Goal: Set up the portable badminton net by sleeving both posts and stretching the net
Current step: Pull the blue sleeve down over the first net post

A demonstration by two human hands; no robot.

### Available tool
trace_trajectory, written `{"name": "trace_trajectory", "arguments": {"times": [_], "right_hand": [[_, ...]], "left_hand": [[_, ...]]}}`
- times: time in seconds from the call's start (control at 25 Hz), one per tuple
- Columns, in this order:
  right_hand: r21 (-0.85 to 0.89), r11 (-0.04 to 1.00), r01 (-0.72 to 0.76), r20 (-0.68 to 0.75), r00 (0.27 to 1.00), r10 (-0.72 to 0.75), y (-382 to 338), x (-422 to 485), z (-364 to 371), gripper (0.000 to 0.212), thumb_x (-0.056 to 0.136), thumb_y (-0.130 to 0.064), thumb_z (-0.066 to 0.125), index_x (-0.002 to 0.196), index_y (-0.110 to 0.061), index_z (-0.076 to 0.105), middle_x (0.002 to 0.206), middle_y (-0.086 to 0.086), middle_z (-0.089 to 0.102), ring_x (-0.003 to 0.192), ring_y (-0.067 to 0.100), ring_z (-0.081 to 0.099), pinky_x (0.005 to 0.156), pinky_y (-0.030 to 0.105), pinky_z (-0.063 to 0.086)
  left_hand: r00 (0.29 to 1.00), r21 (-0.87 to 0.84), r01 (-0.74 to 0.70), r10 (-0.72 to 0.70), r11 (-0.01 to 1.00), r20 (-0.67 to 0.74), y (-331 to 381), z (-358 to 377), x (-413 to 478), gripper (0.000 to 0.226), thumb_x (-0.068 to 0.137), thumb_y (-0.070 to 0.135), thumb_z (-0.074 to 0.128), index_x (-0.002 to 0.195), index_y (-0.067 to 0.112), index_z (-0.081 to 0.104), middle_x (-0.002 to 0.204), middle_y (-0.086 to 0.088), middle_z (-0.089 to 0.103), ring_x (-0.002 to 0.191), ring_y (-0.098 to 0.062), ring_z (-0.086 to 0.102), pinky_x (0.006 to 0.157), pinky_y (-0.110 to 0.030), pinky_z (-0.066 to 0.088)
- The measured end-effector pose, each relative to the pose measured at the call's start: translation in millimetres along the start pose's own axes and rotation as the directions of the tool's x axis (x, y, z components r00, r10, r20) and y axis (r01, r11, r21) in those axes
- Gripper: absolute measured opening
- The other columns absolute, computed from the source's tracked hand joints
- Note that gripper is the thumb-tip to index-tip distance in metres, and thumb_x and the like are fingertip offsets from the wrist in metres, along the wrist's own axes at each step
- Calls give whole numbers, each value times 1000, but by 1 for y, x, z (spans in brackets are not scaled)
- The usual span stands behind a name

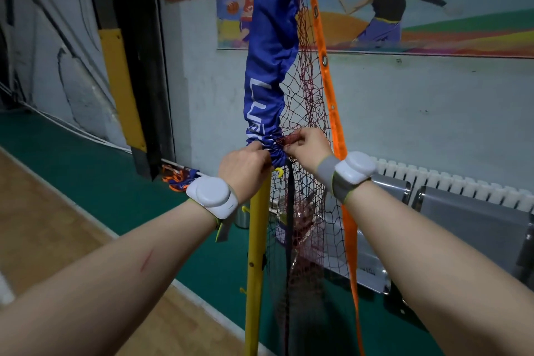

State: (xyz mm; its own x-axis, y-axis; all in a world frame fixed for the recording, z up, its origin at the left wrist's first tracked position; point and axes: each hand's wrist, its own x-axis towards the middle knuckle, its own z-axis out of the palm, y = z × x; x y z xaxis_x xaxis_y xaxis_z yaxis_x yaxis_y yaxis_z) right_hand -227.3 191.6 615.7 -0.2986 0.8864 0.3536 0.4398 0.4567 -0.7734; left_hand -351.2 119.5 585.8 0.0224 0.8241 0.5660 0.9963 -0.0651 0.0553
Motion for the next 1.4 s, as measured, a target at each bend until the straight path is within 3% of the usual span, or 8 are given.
{"name": "trace_trajectory", "arguments": {"times": [0.2, 0.28, 0.4, 0.64, 0.76, 0.88, 1.12, 1.4], "right_hand": [[5, 1000, 3, -19, 1000, -3, 3, -1, 0, 30, 81, 1, 62, 69, -17, 40, 97, 24, 64, 87, 32, 61, 84, 45, 51], [26, 1000, 14, -27, 1000, -13, 5, -1, 0, 34, 82, 3, 60, 65, -17, 39, 88, 19, 62, 74, 27, 62, 67, 31, 56], [57, 998, 23, -18, 1000, -22, 6, -2, 0, 31, 83, 6, 56, 66, -15, 40, 73, 10, 56, 52, 13, 52, 35, 12, 40], [-90, 990, 107, -9, 994, -108, 15, -8, 5, 10, 79, 3, 60, 84, -6, 61, 80, 3, 59, 77, 18, 54, 75, 31, 48], [-116, 987, 115, 30, 993, -112, 20, -12, 10, 12, 79, 0, 61, 87, -8, 61, 87, 6, 62, 79, 18, 54, 71, 23, 47], [-166, 975, 145, 44, 989, -140, 26, -16, 19, 23, 74, -9, 67, 86, -15, 47, 84, 4, 54, 73, 19, 48, 52, 19, 35], [-277, 943, 187, -71, 974, -214, 28, -14, 30, 20, 75, -18, 67, 88, -12, 52, 99, 8, 56, 86, 23, 51, 69, 29, 37], [-288, 925, 249, 40, 968, -248, 27, -4, 8, 11, 79, -3, 64, 89, -2, 68, 94, 15, 68, 89, 29, 60, 81, 34, 48]], "left_hand": [[999, 107, -43, 42, 993, 7, 0, 5, -1, 26, 93, 31, 47, 105, 10, 57, 108, -7, 52, 92, -28, 57, 71, -36, 43], [999, 138, -29, 26, 990, 20, 1, 5, 1, 25, 93, 28, 46, 104, 9, 58, 108, -8, 52, 90, -30, 57, 70, -38, 43], [1000, 150, -18, 18, 988, 3, 3, 6, 3, 24, 93, 24, 43, 100, 8, 60, 105, -8, 53, 85, -31, 57, 65, -37, 40], [1000, 104, -3, 2, 995, 2, 4, 2, 0, 26, 94, 25, 43, 99, 8, 62, 104, -8, 52, 82, -33, 58, 63, -38, 42], [1000, 99, 16, -18, 995, 19, 4, 2, 0, 26, 95, 27, 41, 101, 10, 59, 107, -7, 50, 84, -32, 59, 61, -36, 40], [998, 79, 41, -44, 996, 35, 6, 2, 1, 23, 95, 26, 41, 100, 9, 56, 108, -8, 48, 86, -34, 58, 62, -37, 36], [996, 10, 70, -70, 998, 48, 6, 1, 3, 21, 94, 25, 44, 98, 7, 54, 107, -9, 47, 84, -34, 57, 63, -37, 36], [993, 73, 111, -113, 991, 35, 15, 10, 2, 27, 91, 35, 52, 103, 11, 53, 111, -7, 46, 85, -33, 59, 60, -34, 34]]}}
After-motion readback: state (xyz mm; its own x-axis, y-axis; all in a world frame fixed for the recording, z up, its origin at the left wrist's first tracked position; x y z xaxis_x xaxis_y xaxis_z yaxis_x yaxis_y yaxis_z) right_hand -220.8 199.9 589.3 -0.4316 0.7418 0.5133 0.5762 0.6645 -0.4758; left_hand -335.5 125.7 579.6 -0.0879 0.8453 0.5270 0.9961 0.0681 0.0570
